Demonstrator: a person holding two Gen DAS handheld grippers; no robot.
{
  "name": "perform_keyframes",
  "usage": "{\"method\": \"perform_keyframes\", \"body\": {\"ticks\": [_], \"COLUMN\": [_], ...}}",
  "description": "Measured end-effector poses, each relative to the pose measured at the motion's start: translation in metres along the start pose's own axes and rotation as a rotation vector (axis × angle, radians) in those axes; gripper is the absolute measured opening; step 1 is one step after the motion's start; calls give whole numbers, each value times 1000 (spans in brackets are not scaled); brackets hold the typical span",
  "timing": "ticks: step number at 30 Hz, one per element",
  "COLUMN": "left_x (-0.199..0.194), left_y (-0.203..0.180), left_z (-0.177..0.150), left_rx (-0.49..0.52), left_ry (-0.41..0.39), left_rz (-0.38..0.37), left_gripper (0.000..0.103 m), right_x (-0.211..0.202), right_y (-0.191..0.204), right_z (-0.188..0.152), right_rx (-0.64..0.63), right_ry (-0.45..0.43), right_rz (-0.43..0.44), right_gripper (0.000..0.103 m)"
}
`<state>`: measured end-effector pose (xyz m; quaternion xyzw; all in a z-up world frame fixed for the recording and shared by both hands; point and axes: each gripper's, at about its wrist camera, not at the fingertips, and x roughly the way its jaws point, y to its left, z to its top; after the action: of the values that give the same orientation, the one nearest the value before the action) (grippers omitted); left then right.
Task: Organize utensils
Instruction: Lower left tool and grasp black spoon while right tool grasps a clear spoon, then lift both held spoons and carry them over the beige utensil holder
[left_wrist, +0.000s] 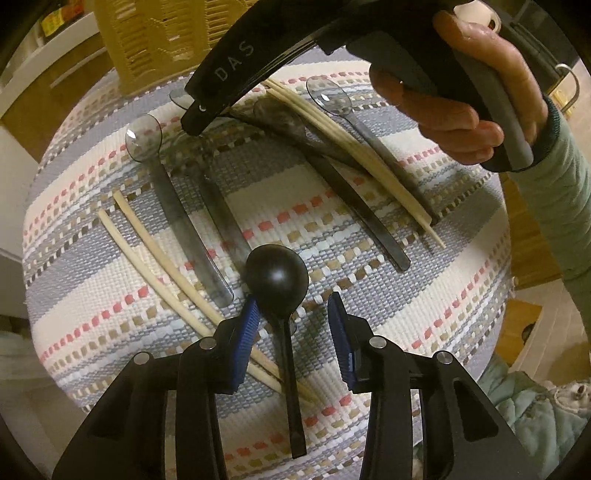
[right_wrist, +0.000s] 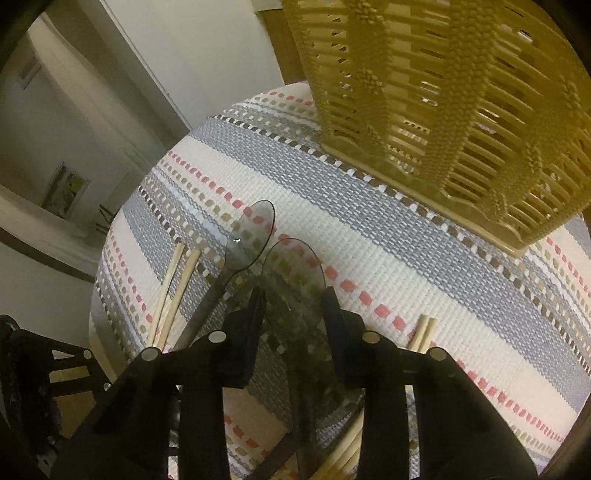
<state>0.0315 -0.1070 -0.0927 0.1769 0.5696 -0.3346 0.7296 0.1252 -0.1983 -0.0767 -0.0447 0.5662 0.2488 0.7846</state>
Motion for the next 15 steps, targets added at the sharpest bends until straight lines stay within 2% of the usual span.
{"method": "perform_keyframes", "body": {"ticks": [4,8,13,14,15], "left_x": [4,6,5,6,6], "left_y": [-10,-13,-16,-20,-21], "left_z": [2,-1,-12,-15,-16], "left_rx": [28,29,69,81,88], "left_ry": [19,41,68,75,75], "left_rz": [50,43,84,100,113], "left_gripper": [33,34,35,34,29], "right_x": [-16,-27,-39,-41,-42], "right_y": [-7,-10,-11,-11,-11], "right_z": [-9,-16,-24,-25,-26], "right_rx": [12,27,29,31,35], "right_ry": [-35,-60,-72,-75,-79], "right_rz": [5,11,8,8,6], "right_gripper": [30,29,30,30,30]}}
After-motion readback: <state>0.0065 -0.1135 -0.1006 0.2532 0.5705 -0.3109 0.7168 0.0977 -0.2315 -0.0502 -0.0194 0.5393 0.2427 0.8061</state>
